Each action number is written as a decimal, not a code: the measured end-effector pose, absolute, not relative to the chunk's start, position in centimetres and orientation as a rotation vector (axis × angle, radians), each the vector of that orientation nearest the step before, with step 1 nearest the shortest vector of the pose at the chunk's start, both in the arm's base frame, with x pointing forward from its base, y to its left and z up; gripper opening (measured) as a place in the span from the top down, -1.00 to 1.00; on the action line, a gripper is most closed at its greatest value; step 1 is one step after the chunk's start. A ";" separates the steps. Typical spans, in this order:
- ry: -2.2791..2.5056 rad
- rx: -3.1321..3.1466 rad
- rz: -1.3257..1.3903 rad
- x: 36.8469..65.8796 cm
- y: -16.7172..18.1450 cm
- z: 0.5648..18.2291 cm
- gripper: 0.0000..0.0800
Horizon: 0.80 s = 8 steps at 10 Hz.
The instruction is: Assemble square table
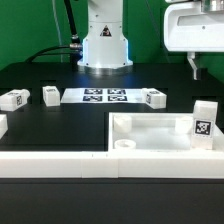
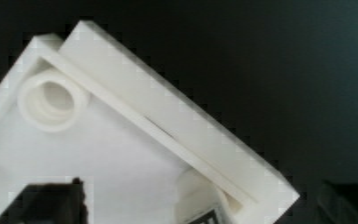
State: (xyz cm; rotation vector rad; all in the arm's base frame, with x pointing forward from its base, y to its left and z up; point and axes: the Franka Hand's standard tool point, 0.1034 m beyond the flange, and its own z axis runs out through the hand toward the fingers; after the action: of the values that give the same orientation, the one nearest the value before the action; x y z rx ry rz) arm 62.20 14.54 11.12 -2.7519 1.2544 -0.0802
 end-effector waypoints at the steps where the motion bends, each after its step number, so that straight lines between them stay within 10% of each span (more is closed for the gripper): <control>1: 1.156 -2.785 -0.129 61.5 14.6 10.8 -0.62; 4: 0.883 -2.921 -0.057 55.5 13.9 9.2 -0.62; 8: 0.459 -3.038 -0.085 55.4 13.5 9.0 -0.62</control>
Offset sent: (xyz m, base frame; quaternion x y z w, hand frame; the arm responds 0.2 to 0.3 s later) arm -0.0715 -0.0033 -0.0170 -0.0284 -0.0100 -0.1572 0.9871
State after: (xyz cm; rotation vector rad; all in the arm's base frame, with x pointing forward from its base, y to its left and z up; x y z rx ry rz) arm 55.37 13.47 8.98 -3.0376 0.4588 -0.0848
